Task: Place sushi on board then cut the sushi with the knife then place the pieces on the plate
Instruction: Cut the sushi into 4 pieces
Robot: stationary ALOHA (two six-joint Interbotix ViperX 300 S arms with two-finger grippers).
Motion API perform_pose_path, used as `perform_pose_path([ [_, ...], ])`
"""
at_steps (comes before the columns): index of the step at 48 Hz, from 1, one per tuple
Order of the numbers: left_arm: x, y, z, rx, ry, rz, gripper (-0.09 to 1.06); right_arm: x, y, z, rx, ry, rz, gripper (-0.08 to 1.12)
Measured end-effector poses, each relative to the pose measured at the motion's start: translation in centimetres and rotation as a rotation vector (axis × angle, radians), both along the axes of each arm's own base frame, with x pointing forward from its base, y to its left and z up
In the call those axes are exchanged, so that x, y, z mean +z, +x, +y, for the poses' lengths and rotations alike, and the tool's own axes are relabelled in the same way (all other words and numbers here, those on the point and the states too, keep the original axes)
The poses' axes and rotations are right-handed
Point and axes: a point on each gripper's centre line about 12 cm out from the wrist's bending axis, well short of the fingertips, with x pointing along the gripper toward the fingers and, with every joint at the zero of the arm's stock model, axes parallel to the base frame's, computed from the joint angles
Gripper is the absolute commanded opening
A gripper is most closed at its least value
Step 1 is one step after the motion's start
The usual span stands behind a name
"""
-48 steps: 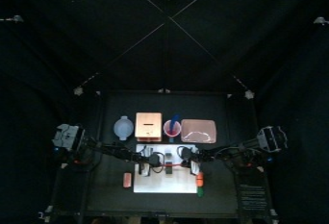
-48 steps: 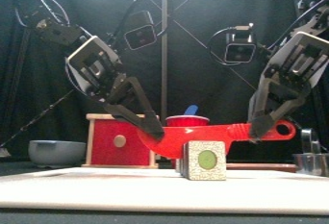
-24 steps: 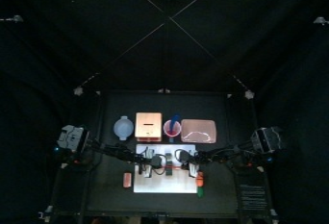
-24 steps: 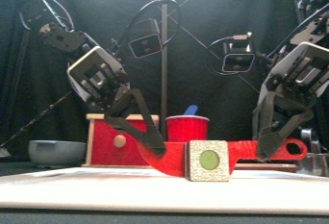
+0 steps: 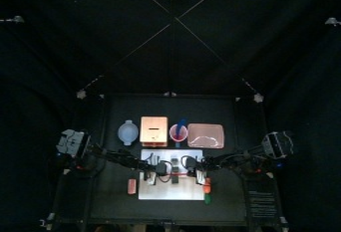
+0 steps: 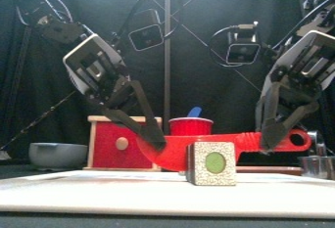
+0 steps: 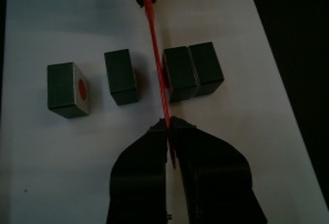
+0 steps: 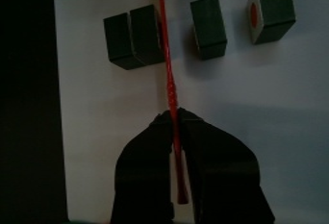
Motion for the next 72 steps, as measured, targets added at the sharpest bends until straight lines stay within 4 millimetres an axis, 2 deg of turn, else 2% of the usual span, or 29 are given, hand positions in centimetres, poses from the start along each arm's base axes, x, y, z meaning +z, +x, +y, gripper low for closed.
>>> perform_pose_path([
  [11, 2.4, -0.1, 0.0, -0.013, 0.002, -0.057, 0.43, 2.3, -0.3, -0.1, 0.003, 0.009, -0.068, 0.34],
  [17, 3.0, -0.3, -0.1, -0.019, 0.003, -0.071, 0.43, 3.0, -0.4, -0.1, 0.001, 0.015, -0.087, 0.34],
  [46, 2.4, -0.3, -2.2, -0.048, -0.024, -0.058, 0.43, 3.0, -0.6, 1.1, 0.006, 0.054, -0.08, 0.34],
  [72, 1.6, -0.1, -2.5, -0.04, -0.032, -0.038, 0.43, 2.2, -0.6, 1.3, 0.007, 0.054, -0.055, 0.34],
])
